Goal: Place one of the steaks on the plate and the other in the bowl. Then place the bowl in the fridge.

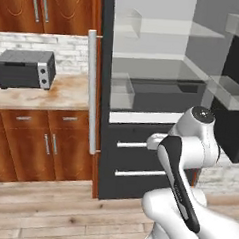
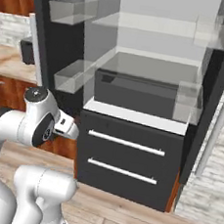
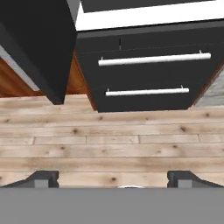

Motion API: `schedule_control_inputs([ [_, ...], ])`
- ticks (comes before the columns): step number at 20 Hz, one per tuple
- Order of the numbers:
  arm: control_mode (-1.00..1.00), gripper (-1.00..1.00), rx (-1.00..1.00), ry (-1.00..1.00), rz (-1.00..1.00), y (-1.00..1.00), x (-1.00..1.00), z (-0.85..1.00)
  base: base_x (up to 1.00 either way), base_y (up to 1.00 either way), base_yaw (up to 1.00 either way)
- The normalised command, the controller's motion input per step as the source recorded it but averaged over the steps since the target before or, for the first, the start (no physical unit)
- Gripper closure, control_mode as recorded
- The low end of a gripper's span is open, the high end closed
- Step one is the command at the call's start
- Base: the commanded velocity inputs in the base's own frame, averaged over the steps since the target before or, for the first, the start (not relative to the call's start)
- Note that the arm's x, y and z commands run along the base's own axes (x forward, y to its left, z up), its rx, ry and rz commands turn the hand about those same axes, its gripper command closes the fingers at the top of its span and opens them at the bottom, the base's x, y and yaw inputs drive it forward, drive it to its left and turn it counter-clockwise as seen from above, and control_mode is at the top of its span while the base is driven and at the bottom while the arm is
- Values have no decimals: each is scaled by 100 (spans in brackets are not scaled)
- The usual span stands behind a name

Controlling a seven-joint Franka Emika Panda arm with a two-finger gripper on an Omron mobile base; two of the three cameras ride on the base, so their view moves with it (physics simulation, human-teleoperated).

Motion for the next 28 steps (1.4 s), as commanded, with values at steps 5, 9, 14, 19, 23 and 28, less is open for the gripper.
schedule_control_inputs([
  [5, 100, -100, 0, 0, 0, 0, 0, 0, 0, 76, 84],
  [9, 100, -100, 0, 0, 0, 0, 0, 0, 0, 35, 84],
  [14, 100, -100, 0, 0, 0, 0, 0, 0, 6, 44, 77],
  [19, 100, -100, 0, 0, 0, 0, 0, 0, 35, 98, 63],
  [23, 100, -100, 0, 0, 0, 0, 0, 0, 25, 75, 75],
  [28, 100, -100, 0, 0, 0, 0, 0, 0, 81, 37, 47],
])
